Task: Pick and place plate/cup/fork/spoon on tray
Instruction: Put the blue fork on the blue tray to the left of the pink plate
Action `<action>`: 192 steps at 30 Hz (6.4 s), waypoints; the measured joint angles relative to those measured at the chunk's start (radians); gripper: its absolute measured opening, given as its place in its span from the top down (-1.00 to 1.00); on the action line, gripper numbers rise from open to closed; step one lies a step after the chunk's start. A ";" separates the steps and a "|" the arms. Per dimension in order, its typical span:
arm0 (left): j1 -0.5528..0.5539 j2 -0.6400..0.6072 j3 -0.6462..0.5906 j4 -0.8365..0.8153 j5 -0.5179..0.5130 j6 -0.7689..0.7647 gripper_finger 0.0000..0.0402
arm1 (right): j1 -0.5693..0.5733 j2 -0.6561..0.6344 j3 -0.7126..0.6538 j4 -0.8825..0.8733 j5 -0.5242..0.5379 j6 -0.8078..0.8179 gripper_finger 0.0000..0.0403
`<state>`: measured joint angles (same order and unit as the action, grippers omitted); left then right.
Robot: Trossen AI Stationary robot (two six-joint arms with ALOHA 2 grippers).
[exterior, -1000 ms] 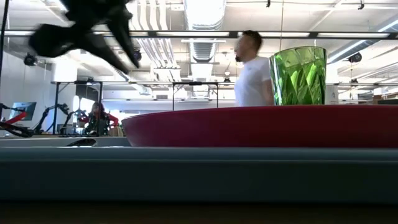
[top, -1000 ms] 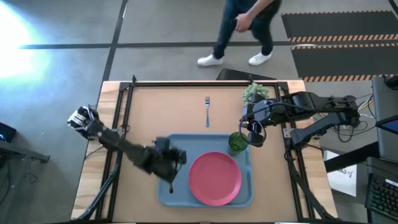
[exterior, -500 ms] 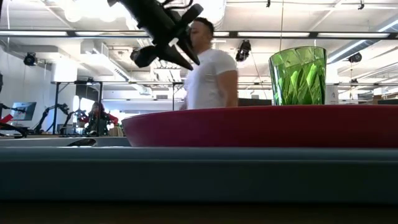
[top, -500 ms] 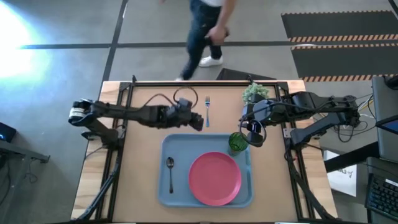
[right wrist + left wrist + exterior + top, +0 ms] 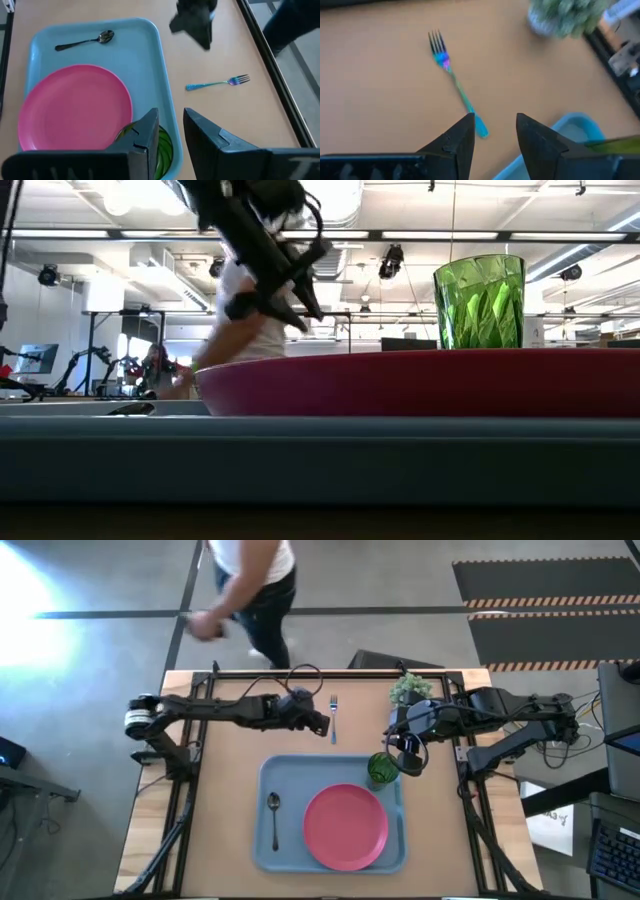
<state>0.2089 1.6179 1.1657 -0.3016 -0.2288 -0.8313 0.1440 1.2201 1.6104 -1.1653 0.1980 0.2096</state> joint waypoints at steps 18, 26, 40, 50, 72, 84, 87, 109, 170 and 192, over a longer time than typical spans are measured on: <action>0.105 0.291 0.331 -0.246 0.266 0.113 0.36 | 0.000 0.000 0.000 0.019 -0.017 0.018 0.61; 0.133 0.392 0.447 -0.279 0.254 0.151 0.36 | 0.000 0.000 0.000 0.019 -0.019 0.024 0.61; 0.144 0.475 0.468 -0.320 0.220 0.162 0.37 | 0.000 0.000 0.000 0.019 -0.019 0.024 0.61; 0.152 0.475 0.465 -0.308 0.197 0.131 0.43 | 0.000 0.000 0.000 0.019 -0.019 0.014 0.61; 0.143 0.475 0.461 -0.304 0.264 0.157 0.31 | 0.000 0.000 0.000 0.023 -0.024 0.001 0.61; 0.145 0.493 0.453 -0.309 0.300 0.129 0.11 | 0.000 0.000 0.000 0.045 -0.043 -0.038 0.61; 0.141 0.538 0.459 -0.309 0.355 0.127 0.11 | 0.000 0.006 0.000 0.051 -0.049 -0.037 0.61; 0.154 0.588 0.498 -0.274 0.389 0.123 0.12 | 0.000 0.008 -0.009 0.048 -0.049 0.000 0.61; 0.151 0.537 0.461 -0.488 0.328 0.070 0.36 | 0.068 0.004 -0.010 0.039 -0.049 -0.039 0.61; 0.156 0.524 0.446 -0.469 0.358 0.051 0.28 | 0.068 0.004 -0.010 0.036 -0.049 -0.036 0.61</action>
<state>0.3649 2.1422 1.6112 -0.7705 0.1287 -0.7803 0.2119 1.2240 1.6009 -1.1289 0.1493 0.1734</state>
